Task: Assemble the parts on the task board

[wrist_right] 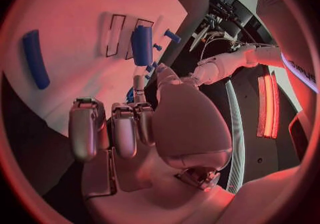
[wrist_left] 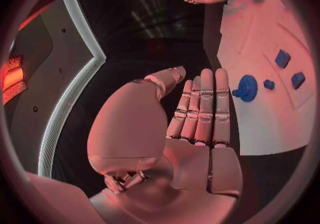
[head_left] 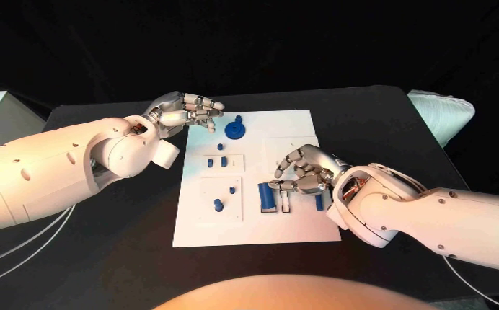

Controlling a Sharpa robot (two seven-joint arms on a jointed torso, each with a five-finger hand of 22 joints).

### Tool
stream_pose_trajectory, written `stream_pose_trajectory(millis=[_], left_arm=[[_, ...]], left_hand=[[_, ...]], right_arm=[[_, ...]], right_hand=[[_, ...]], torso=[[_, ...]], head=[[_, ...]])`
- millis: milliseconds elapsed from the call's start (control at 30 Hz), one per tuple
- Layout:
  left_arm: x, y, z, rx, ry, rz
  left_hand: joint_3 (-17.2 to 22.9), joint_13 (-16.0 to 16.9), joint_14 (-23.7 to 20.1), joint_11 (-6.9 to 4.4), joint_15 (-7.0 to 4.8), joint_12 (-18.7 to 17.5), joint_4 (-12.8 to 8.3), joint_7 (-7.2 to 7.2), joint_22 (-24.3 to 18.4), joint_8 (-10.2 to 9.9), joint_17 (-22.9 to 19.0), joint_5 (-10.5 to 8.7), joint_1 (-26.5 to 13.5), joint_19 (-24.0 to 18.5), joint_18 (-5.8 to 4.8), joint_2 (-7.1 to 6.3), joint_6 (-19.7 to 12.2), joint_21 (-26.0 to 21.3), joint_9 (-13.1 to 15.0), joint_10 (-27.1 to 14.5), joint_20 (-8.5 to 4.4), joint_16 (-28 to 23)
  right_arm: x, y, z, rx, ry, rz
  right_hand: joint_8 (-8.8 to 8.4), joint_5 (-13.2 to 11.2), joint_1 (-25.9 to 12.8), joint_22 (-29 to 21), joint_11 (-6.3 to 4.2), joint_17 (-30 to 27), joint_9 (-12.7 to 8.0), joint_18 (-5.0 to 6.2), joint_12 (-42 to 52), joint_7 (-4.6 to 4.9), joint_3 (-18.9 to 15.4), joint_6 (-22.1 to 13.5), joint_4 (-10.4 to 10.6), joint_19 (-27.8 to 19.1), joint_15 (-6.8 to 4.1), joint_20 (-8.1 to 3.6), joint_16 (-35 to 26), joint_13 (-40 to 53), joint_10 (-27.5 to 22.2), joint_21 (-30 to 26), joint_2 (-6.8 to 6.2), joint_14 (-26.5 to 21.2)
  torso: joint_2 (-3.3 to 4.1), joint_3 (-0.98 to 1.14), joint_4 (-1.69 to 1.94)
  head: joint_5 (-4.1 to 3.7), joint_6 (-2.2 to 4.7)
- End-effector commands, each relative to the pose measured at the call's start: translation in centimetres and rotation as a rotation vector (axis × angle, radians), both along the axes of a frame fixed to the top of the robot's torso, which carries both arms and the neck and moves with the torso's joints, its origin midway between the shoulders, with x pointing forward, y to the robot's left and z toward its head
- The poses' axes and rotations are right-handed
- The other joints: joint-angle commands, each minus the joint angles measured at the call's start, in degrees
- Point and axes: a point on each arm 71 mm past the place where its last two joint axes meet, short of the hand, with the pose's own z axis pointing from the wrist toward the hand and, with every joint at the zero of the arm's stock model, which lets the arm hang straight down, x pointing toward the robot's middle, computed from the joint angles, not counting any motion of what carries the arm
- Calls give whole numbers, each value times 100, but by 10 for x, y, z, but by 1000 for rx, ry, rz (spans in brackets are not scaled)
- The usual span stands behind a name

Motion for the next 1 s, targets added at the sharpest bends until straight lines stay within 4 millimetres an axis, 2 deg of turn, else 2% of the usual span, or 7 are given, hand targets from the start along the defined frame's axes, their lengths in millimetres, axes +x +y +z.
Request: stream_pose_trajectory(millis=[33, 233, 433, 667, 833, 933, 1000], left_arm=[[-1, -2, 1, -9, -2, -17], [-1, -2, 1, -8, -3, -17], [-1, -2, 1, -8, -3, -18], [-1, -1, 1, -8, -3, -17], [-1, -1, 1, -8, -3, -16], [-1, -1, 1, -7, -2, -16], [-1, -1, 1, -7, -2, -16]], left_hand=[[-6, -5, -1, 10, 22, -18, 17, -10, -10, -18, -4, 36, -23, 39, 77, 33, -25, -31, -9, -21, -3, -21], [-6, -5, -1, 10, 22, -18, 17, -10, -10, -18, -4, 36, -23, 39, 77, 33, -25, -31, -9, -21, -3, -21], [-6, -5, -1, 10, 22, -18, 17, -10, -10, -18, -4, 36, -23, 39, 77, 33, -25, -31, -9, -21, -3, -21], [-6, -5, -1, 10, 22, -18, 17, -10, -10, -18, -4, 36, -23, 39, 77, 33, -25, -31, -9, -21, -3, -21], [-6, -5, -1, 10, 22, -18, 17, -10, -10, -18, -4, 36, -23, 39, 77, 33, -25, -31, -9, -21, -3, -21], [-6, -5, -1, 10, 22, -18, 17, -10, -10, -18, -4, 36, -23, 39, 77, 33, -25, -31, -9, -21, -3, -21], [-6, -5, -1, 10, 22, -18, 17, -10, -10, -18, -4, 36, -23, 39, 77, 33, -25, -31, -9, -21, -3, -21]], right_arm=[[-1, 4, 6, 3, -109, 71], [-2, 6, 10, -32, -189, 140], [-4, 8, 11, -70, -258, 220], [-4, 7, 9, -119, -282, 268], [-3, 5, 5, -128, -235, 225], [-2, 3, 1, -105, -171, 154], [-3, 3, 0, -89, -131, 104]], right_hand=[[-30, -36, 43, 1265, 43, 1353, -14, 7, -32, 14, -33, -44, -15, 413, 53, 39, -22, 1158, 294, -29, -19, 561], [-147, -149, 284, 1255, 104, 1400, -76, 14, -58, 80, -150, -171, -29, 399, 108, 88, -2, 1144, 269, -70, -144, 572], [-363, -219, 926, 1250, 211, 1488, -178, 17, -38, 203, -61, -393, -127, 383, 201, 168, 37, 1162, 263, -98, -166, 593], [-378, -260, 1103, 1258, 222, 1509, -193, 13, -17, 211, 10, -333, -123, 388, 216, 191, 46, 1176, 271, -62, -166, 598], [-343, -186, 858, 1267, 201, 1509, -191, 8, 20, 179, -54, -190, 18, 397, 203, 193, 46, 1199, 295, -22, -176, 598], [-241, 102, 413, 1286, 121, 1509, -168, -4, 110, 85, -175, 60, 22, 419, 141, 151, 46, 1260, 364, 60, -112, 598], [-188, 88, 245, 1288, 80, 1503, -156, -6, 126, 34, -268, 163, 32, 423, 100, 117, 43, 1270, 379, 71, -107, 597]], torso=[[0, 1, -2], [1, 0, -2], [1, -2, 0], [1, -4, 1], [0, -5, 1], [-3, -9, 0], [-2, -9, -1]], head=[[0, 3], [8, 3], [10, 10], [9, 14], [10, 12], [16, 10], [15, 8]])
